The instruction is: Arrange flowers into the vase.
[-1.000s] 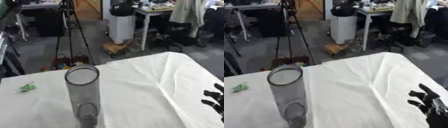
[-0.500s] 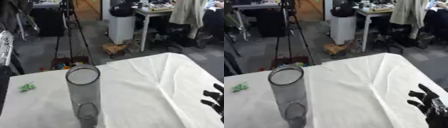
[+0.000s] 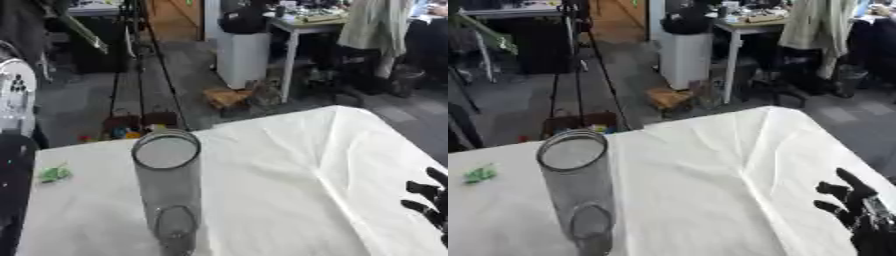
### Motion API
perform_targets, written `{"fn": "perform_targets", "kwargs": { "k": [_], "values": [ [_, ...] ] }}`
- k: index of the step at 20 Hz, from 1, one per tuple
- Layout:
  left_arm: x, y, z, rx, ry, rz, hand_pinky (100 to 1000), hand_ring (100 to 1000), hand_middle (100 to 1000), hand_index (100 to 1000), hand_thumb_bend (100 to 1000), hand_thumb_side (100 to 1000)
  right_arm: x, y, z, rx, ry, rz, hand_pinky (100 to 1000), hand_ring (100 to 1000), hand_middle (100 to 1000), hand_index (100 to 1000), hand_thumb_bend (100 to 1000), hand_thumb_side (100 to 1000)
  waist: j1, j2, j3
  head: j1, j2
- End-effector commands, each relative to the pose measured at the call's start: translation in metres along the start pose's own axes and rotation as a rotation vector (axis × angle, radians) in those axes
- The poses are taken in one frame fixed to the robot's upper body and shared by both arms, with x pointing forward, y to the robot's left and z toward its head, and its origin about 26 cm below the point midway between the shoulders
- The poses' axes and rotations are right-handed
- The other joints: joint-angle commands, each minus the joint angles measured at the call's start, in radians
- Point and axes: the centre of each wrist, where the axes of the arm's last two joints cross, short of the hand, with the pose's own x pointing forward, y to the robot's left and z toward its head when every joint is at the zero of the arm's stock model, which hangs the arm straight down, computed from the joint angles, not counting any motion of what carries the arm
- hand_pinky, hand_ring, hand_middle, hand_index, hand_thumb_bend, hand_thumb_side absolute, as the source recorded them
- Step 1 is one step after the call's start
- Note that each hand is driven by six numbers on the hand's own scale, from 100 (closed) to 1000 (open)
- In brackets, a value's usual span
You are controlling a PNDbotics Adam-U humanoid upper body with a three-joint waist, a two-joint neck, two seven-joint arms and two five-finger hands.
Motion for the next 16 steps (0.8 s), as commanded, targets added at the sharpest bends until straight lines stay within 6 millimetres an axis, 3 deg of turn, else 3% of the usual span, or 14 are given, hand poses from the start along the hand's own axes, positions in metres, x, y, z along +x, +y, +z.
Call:
{"fn": "perform_targets", "kwargs": {
  "k": [1,8,16],
  "values": [
    [0.0114,-0.0072,0.0013,-0.015,-0.04,0.062,100,100,100,134,974,770,0.0045,-0.0013,-0.0026,0.01,-0.018,0.006,774,910,671,960,100,1000,-0.005,-0.008,0.003,-0.004,0.002],
    [0.0166,-0.0122,0.008,-0.034,-0.043,0.179,100,100,100,137,952,787,0.0043,-0.0013,-0.0027,0.011,-0.018,0.006,773,910,671,960,100,1000,-0.005,-0.008,0.009,-0.006,0.0],
    [0.0157,-0.004,0.0095,-0.044,0.011,0.278,100,100,100,138,954,791,0.0039,-0.0019,-0.002,0.011,-0.016,0.007,773,910,670,960,100,1000,-0.005,-0.012,0.013,-0.009,0.003]
  ]
}}
